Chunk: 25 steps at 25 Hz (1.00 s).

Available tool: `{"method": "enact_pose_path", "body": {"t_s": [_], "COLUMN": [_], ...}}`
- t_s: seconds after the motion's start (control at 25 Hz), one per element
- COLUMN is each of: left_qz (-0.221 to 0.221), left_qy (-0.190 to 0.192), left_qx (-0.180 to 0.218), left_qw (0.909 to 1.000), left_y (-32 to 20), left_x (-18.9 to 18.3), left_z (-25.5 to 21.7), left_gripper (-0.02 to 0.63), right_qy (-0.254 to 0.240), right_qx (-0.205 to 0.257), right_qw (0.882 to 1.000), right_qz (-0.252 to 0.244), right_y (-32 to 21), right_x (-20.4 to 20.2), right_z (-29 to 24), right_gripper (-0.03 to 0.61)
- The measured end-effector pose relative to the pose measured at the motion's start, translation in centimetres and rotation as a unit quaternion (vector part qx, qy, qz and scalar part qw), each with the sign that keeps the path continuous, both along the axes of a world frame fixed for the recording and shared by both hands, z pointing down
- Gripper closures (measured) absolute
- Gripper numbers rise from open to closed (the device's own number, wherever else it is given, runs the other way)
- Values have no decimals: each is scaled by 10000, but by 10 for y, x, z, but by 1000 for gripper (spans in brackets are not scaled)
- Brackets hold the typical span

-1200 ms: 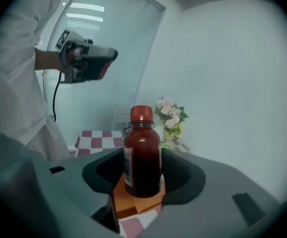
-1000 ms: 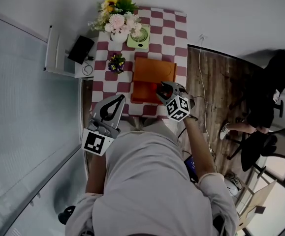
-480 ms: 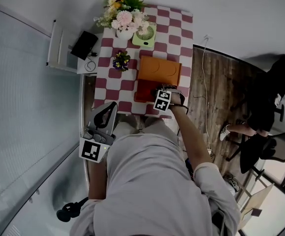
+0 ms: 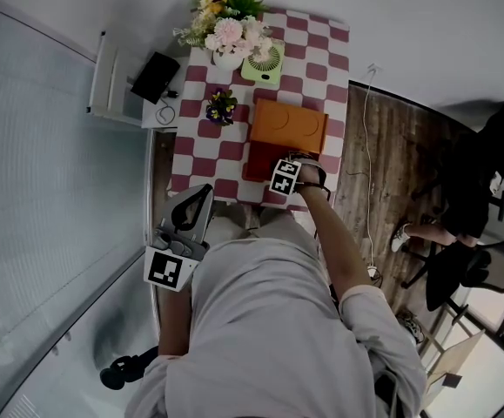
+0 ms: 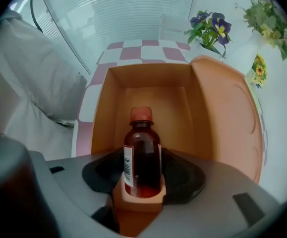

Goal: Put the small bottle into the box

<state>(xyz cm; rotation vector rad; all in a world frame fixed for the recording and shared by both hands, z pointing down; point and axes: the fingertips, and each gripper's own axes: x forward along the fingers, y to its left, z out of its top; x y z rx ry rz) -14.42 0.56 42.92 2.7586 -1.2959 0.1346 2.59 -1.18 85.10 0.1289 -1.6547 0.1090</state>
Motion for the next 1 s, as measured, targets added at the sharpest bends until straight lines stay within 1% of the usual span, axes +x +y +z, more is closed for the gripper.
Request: {"method": "enact_pose_path", "body": {"t_s": [0.08,0.24,0.4,0.48,0.52,0.56,0.6,0.64,0.68,0.76,0.8,0.84,0.88,0.92,0.96,1.0], "left_qz": [10,80,169,229,262,296,332,369,407,483,521,561,610,669,734,802], "left_qy": [11,0,21,54,69,81,87,84,77,69,83,103,119,143,194,274], "left_qx": [-1,26,20,30,39,49,63,72,74,88,110,133,149,162,179,209], "left_qw": [10000,10000,9999,9997,9996,9995,9994,9993,9991,9988,9985,9983,9980,9975,9970,9962], "left_y": [-1,-2,-3,-5,-5,-6,-6,-6,-7,-10,-12,-14,-16,-17,-19,-22], "left_x": [0,3,6,9,11,13,14,16,18,22,25,28,32,36,40,45], "left_z": [0,-1,2,2,2,1,1,1,1,1,1,-1,-2,-4,-7,-10], "left_gripper": [614,614,614,614,614,614,614,614,614,614,614,614,614,614,614,614], "right_qy": [-20,-224,-729,-1157,-1473,-1877,-2346,-2845,-3350,-4343,-4836,-5336,-5833,-6295,-6688,-6991], "right_qx": [-15,-69,-72,-115,-144,-171,-190,-194,-184,-125,-75,-37,-32,-42,7,185], "right_qw": [10000,9996,9962,9896,9822,9699,9520,9295,9042,8506,8210,7871,7481,7068,6688,6391], "right_qz": [-15,155,461,843,1156,1544,1958,2341,2643,2963,3033,3093,3163,3227,3248,3201], "right_y": [0,-1,-7,-13,-16,-21,-26,-31,-36,-42,-43,-43,-43,-42,-42,-42], "right_x": [-1,-2,-10,-14,-16,-18,-21,-24,-27,-31,-33,-33,-33,-31,-27,-23], "right_z": [0,-9,-39,-59,-70,-82,-96,-110,-125,-161,-182,-205,-229,-255,-282,-309], "right_gripper": [350,350,365,376,392,418,460,497,567,578,580,580,588,592,594,594]}}
